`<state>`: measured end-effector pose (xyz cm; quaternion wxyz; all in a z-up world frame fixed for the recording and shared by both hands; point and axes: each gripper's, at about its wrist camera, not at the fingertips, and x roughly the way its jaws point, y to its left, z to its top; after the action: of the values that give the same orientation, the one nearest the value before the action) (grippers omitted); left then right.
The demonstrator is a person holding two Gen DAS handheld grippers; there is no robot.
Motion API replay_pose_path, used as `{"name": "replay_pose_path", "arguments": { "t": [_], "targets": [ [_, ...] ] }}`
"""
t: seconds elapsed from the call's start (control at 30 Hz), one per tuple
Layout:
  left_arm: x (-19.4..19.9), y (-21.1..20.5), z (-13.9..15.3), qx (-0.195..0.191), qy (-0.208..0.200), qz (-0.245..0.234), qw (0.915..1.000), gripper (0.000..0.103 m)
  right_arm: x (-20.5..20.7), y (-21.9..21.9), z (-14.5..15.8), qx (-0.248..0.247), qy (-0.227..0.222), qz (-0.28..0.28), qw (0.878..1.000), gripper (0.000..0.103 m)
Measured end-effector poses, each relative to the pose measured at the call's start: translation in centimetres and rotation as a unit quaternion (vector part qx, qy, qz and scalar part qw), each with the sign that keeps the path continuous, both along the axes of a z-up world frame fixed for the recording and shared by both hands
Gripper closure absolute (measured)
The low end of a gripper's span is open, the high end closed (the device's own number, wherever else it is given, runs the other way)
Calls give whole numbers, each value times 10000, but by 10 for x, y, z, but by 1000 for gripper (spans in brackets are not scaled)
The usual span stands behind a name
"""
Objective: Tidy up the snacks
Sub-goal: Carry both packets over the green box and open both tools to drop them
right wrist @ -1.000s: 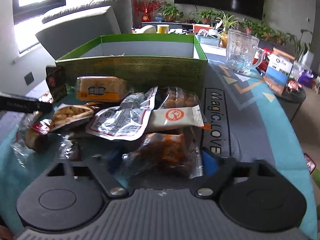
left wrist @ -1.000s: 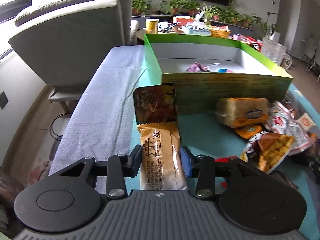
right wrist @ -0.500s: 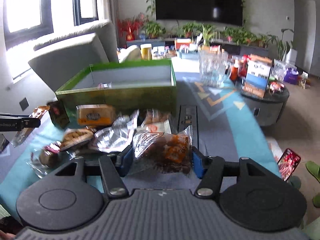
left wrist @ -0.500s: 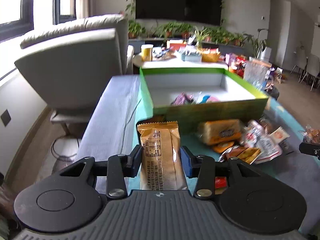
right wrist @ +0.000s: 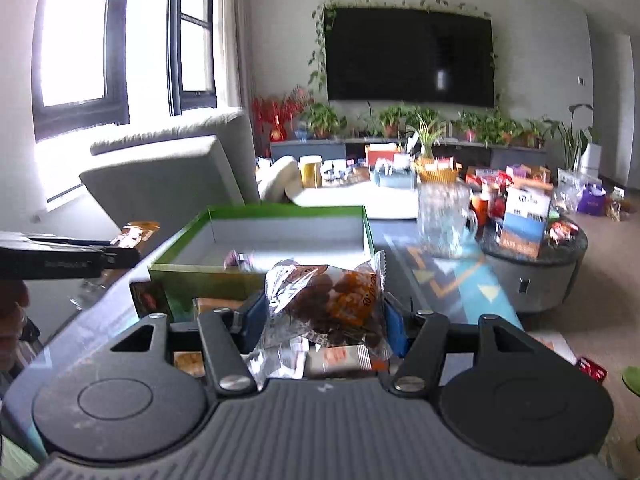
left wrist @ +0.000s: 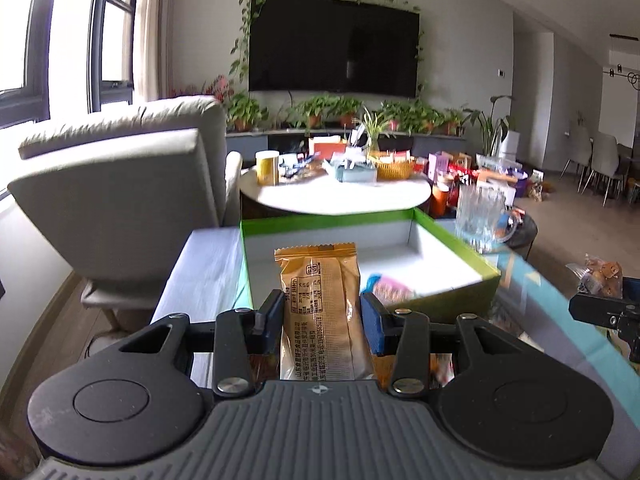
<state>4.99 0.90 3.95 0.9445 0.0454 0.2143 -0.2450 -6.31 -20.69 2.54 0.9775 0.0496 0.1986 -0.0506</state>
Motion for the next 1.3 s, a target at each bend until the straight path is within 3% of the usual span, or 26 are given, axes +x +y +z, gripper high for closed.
{"name": "replay_pose_path", "arguments": {
  "t": [0.23, 0.5, 0.9, 1.13, 1.3],
  "targets": [
    [28, -22, 15, -87, -217, -18, 9997, 64, 22, -3, 16, 63, -321, 50, 9995, 50],
    [58, -50, 14, -7, -270, -130, 9995, 64, 48, -12, 17, 278, -334, 64, 9990, 50],
    [91, -70, -8, 195, 30, -165, 9997, 64, 90, -13, 19, 201, -232, 138, 9994, 50],
    [110, -70, -21, 201, 201, -106, 9995, 64, 104, -17, 8, 493, -76, 122, 9987, 50],
    [114, -71, -30, 316, 253, -149, 9991, 58, 118, -15, 5, 498, 50, 118, 9987, 50]
  ]
}}
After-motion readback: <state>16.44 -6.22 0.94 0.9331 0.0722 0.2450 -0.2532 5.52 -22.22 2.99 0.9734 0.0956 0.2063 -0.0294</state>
